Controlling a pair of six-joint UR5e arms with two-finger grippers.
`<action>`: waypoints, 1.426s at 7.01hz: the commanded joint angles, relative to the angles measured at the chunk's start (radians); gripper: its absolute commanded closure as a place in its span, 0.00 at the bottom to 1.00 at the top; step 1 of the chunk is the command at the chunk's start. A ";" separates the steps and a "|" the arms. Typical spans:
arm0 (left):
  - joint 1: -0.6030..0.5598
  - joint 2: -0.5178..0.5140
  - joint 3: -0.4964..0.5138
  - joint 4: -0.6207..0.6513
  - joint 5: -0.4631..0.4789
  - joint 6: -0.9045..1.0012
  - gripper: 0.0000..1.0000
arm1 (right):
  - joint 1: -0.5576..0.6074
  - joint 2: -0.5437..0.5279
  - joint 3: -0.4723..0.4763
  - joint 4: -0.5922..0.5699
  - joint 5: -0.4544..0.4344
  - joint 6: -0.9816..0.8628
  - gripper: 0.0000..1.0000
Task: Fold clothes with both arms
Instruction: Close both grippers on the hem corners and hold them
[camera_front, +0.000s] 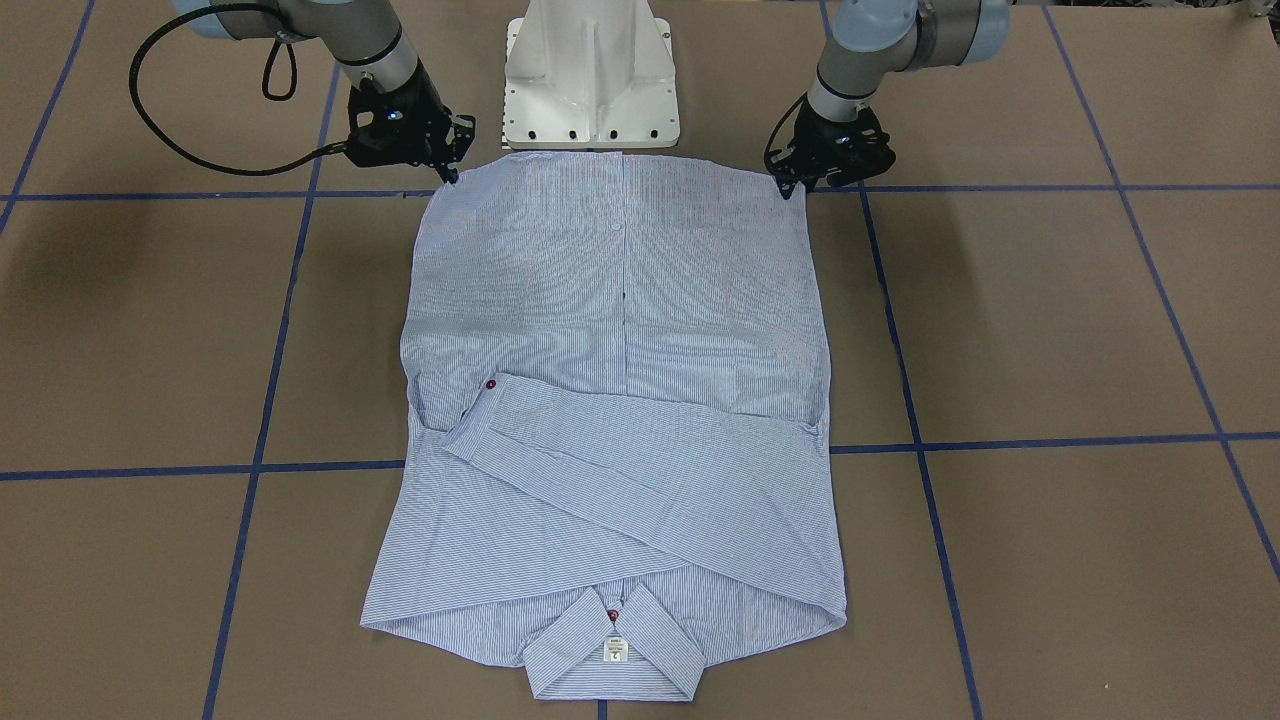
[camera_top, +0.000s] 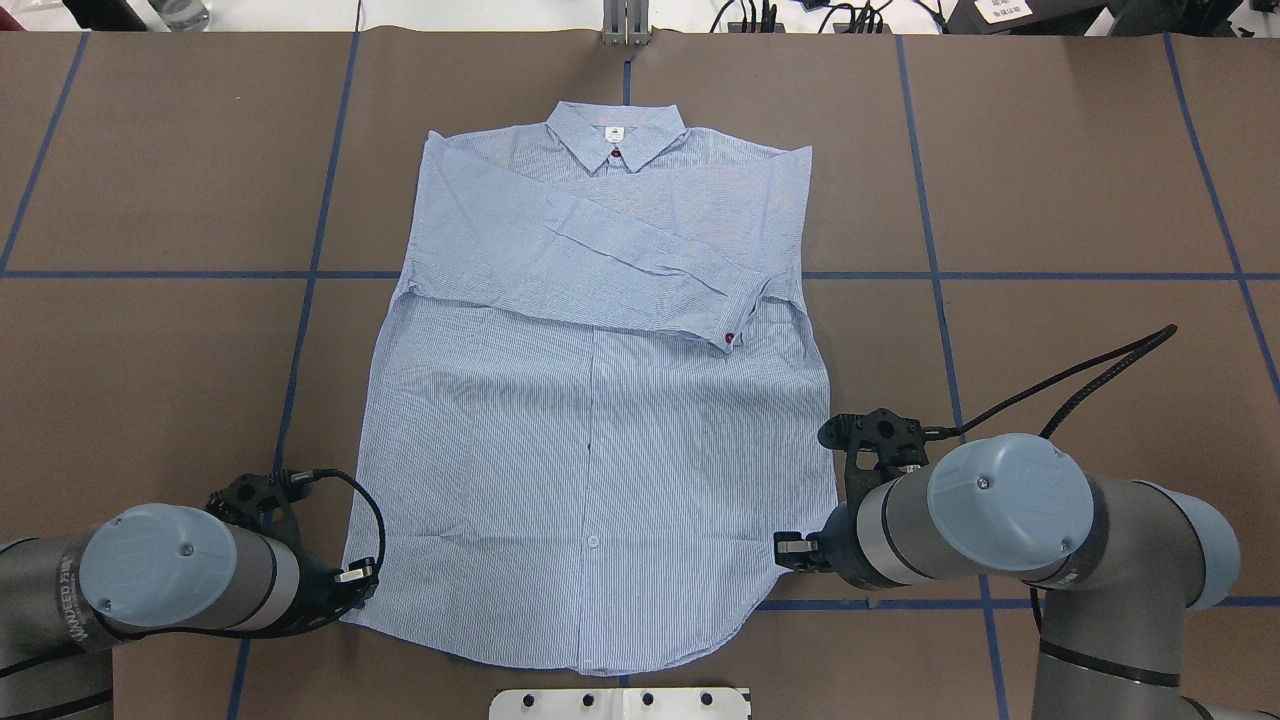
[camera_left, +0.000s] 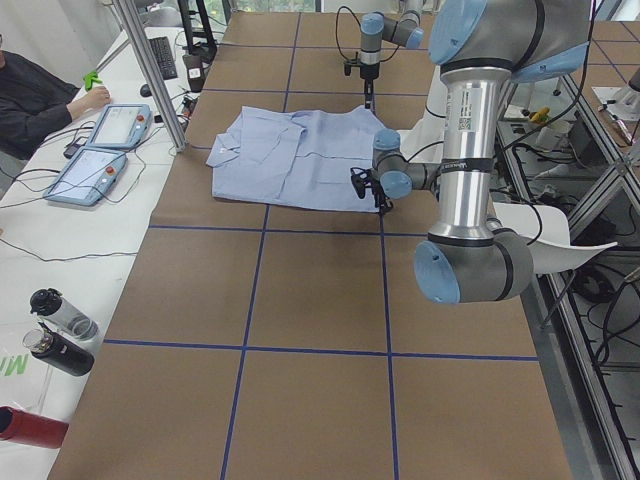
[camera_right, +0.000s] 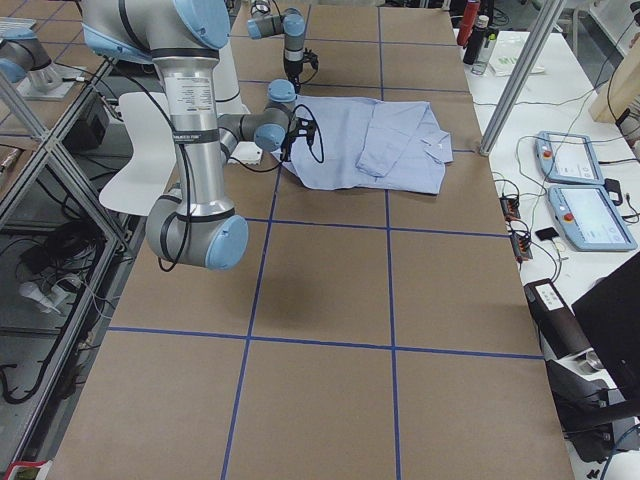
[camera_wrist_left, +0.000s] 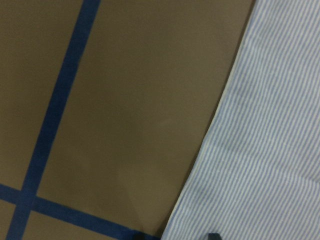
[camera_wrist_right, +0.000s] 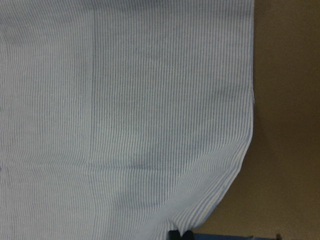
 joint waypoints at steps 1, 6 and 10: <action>-0.001 0.000 -0.006 0.000 -0.002 0.000 1.00 | 0.005 -0.002 0.001 -0.002 0.001 -0.003 1.00; -0.015 0.001 -0.231 0.182 -0.009 0.007 1.00 | 0.078 -0.061 0.087 0.001 0.138 -0.007 1.00; -0.023 0.001 -0.326 0.186 -0.070 0.012 1.00 | 0.103 -0.144 0.190 0.003 0.212 -0.007 1.00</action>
